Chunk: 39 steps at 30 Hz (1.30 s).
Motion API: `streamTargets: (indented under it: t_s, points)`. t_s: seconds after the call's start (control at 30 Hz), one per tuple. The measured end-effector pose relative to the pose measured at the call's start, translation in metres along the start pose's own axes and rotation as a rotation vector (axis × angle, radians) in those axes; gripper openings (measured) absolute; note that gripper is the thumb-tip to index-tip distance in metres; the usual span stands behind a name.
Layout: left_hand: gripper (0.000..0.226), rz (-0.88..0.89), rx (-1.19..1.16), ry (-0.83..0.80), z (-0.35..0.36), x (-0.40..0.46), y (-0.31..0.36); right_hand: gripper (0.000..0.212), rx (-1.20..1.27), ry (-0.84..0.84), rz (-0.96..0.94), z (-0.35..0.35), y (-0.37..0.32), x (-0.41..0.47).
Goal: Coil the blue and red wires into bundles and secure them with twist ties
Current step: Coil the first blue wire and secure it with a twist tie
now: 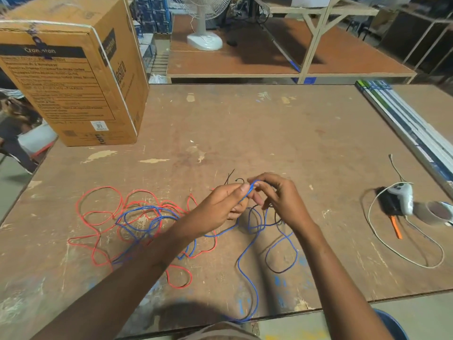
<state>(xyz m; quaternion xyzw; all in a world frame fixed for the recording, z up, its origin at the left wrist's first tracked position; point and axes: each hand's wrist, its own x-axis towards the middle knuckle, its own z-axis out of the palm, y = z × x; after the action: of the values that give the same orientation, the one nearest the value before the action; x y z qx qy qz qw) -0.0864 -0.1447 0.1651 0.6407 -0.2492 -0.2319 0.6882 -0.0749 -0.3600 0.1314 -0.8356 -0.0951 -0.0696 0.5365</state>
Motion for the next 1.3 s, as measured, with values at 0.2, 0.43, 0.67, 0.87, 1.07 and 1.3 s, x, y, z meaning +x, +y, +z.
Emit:
streamTargets:
  t_s: [0.2,0.43,0.67,0.87,1.07,1.3]
  points:
    - [0.04,0.04,-0.115,0.02,0.005,0.011,0.022,0.065,0.412,-0.094,0.269,0.04,0.001,-0.023]
    - [0.041,0.04,-0.42,-0.038,0.005,0.026,0.051,0.045,1.316,-0.314,0.465,0.072,0.009,-0.04]
    - [0.035,-0.021,-0.528,0.018,-0.002,0.037,0.05,0.014,0.689,0.325,0.11,0.076,-0.005,-0.041]
    - [0.035,0.016,-0.51,0.107,-0.007,0.047,0.053,0.026,0.247,0.386,-0.012,0.082,-0.016,-0.051]
    - [0.034,0.03,-0.425,0.122,-0.008,0.05,0.056,0.016,0.309,0.275,0.094,0.093,-0.012,-0.049]
    - [0.036,0.207,-0.175,0.19,-0.009,0.058,0.052,0.03,1.051,-0.113,0.275,0.098,-0.028,-0.061]
